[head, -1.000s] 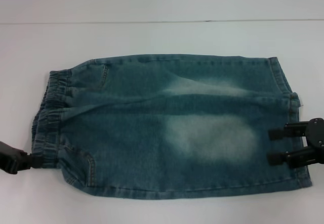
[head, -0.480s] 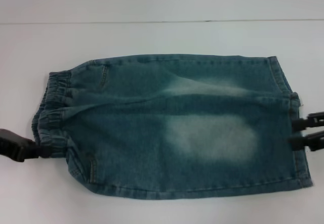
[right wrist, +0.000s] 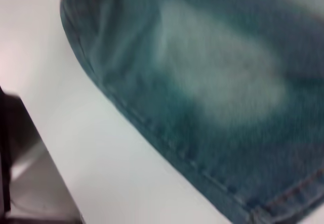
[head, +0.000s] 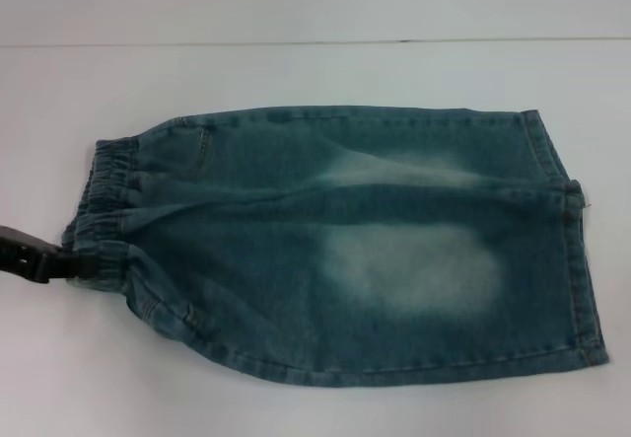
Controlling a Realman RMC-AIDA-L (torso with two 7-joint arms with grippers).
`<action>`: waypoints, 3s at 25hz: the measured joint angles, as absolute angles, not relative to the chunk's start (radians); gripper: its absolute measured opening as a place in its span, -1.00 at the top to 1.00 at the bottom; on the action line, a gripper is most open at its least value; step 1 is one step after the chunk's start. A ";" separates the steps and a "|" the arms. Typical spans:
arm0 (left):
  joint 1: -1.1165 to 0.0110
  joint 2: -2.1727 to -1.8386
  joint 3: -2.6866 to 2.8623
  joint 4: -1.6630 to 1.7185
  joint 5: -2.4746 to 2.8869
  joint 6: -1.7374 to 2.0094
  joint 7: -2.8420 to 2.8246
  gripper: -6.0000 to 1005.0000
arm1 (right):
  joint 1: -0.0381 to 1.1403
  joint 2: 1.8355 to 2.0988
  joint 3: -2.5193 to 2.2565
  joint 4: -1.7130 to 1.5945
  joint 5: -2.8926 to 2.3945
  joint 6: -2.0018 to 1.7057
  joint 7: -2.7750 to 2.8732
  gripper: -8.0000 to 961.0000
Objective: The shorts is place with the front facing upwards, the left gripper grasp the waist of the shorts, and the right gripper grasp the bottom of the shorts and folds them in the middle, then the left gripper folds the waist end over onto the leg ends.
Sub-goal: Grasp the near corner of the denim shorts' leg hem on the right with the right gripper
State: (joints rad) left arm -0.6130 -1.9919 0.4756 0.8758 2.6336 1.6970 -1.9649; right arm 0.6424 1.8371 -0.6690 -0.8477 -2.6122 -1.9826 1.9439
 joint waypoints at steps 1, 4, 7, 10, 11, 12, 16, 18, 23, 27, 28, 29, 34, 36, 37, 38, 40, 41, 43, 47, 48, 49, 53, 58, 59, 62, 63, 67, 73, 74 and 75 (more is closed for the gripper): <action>-0.613 -1.992 0.476 0.876 2.634 1.695 -1.966 0.94 | 0.651 1.840 -0.679 -0.846 -2.636 -1.982 1.944 -0.99; -0.614 -1.991 0.476 0.876 2.634 1.694 -1.969 0.94 | 0.668 1.850 -0.697 -0.843 -2.688 -1.980 1.946 -0.99; -0.614 -1.991 0.476 0.876 2.634 1.694 -1.975 0.94 | 0.683 1.855 -0.703 -0.826 -2.715 -1.967 1.956 -1.00; -0.614 -1.990 0.476 0.876 2.634 1.692 -1.984 0.94 | 0.702 1.867 -0.718 -0.787 -2.753 -1.932 1.965 -1.00; -0.614 -1.990 0.475 0.876 2.634 1.691 -1.985 0.93 | 0.708 1.871 -0.723 -0.775 -2.765 -1.922 1.965 -1.00; -0.614 -1.990 0.476 0.876 2.634 1.691 -1.985 0.93 | 0.714 1.876 -0.729 -0.763 -2.775 -1.911 1.965 -1.00; -0.616 -1.990 0.476 0.876 2.634 1.690 -1.986 0.93 | 0.733 1.894 -0.754 -0.728 -2.797 -1.877 1.965 -1.00; -0.617 -1.990 0.476 0.876 2.634 1.690 -1.986 0.93 | 0.741 1.901 -0.767 -0.713 -2.800 -1.863 1.966 -1.00; -0.622 -1.989 0.477 0.867 2.634 1.688 -1.986 0.93 | 0.756 1.921 -0.804 -0.692 -2.801 -1.824 1.992 -0.99; -0.626 -1.987 0.478 0.854 2.634 1.680 -1.986 0.92 | 0.765 1.932 -0.817 -0.689 -2.801 -1.809 1.993 -0.99; -0.626 -1.986 0.479 0.853 2.635 1.680 -1.986 0.92 | 0.767 1.934 -0.819 -0.688 -2.801 -1.807 1.994 -0.99; -0.626 -1.986 0.479 0.852 2.635 1.680 -1.986 0.92 | 0.768 1.935 -0.821 -0.687 -2.801 -1.804 1.995 -0.99; -0.628 -1.986 0.477 0.851 2.634 1.680 -1.987 0.92 | 0.776 1.937 -0.826 -0.668 -2.801 -1.777 1.999 -0.99; -0.628 -1.986 0.478 0.851 2.634 1.680 -1.987 0.92 | 0.781 1.935 -0.829 -0.654 -2.808 -1.772 2.002 -0.99; -0.628 -1.986 0.478 0.851 2.634 1.680 -1.987 0.92 | 0.784 1.936 -0.830 -0.650 -2.814 -1.769 2.004 -0.99; -0.628 -1.986 0.478 0.851 2.634 1.680 -1.987 0.92 | 0.785 1.937 -0.831 -0.648 -2.822 -1.767 2.007 -0.99; -0.629 -1.986 0.478 0.851 2.634 1.680 -1.987 0.92 | 0.787 1.940 -0.832 -0.647 -2.829 -1.762 2.011 -0.99; -0.629 -1.986 0.478 0.851 2.634 1.680 -1.987 0.92 | 0.787 1.941 -0.832 -0.647 -2.829 -1.761 2.011 -0.99; -0.629 -1.986 0.478 0.851 2.634 1.680 -1.987 0.91 | 0.789 1.943 -0.830 -0.647 -2.826 -1.761 2.011 -0.99; -0.629 -1.986 0.480 0.851 2.634 1.680 -1.987 0.91 | 0.793 1.944 -0.825 -0.646 -2.815 -1.760 2.008 -0.99; -0.629 -1.986 0.480 0.851 2.634 1.680 -1.987 0.91 | 0.794 1.945 -0.825 -0.646 -2.811 -1.760 2.008 -0.99; -0.629 -1.986 0.480 0.851 2.634 1.679 -1.987 0.91 | 0.796 1.946 -0.824 -0.646 -2.806 -1.760 2.008 -0.99; -0.629 -1.986 0.480 0.851 2.634 1.678 -1.986 0.91 | 0.797 1.947 -0.820 -0.646 -2.776 -1.757 2.005 -0.99; -0.629 -1.988 0.480 0.851 2.634 1.677 -1.985 0.90 | 0.796 1.953 -0.831 -0.646 -2.757 -1.731 2.003 -0.99; -0.629 -1.988 0.480 0.851 2.634 1.677 -1.985 0.90 | 0.795 1.956 -0.836 -0.646 -2.759 -1.727 2.001 -0.99; -0.629 -1.988 0.479 0.851 2.634 1.676 -1.985 0.90 | 0.793 1.964 -0.850 -0.646 -2.760 -1.709 1.997 -0.87; -0.629 -1.988 0.479 0.851 2.634 1.676 -1.985 0.90 | 0.793 1.964 -0.850 -0.646 -2.760 -1.709 1.997 -0.75; -0.629 -1.988 0.479 0.851 2.634 1.677 -1.985 0.90 | 0.795 1.964 -0.851 -0.646 -2.760 -1.706 1.997 -0.49; -0.630 -1.988 0.477 0.851 2.634 1.677 -1.985 0.89 | 0.795 1.961 -0.851 -0.653 -2.760 -1.709 1.997 -0.23; -0.631 -1.988 0.477 0.851 2.634 1.677 -1.985 0.89 | 0.795 1.960 -0.851 -0.653 -2.760 -1.709 1.997 -0.19; -0.631 -1.988 0.477 0.851 2.634 1.677 -1.985 0.89 | 0.794 1.960 -0.851 -0.652 -2.761 -1.708 1.998 -0.14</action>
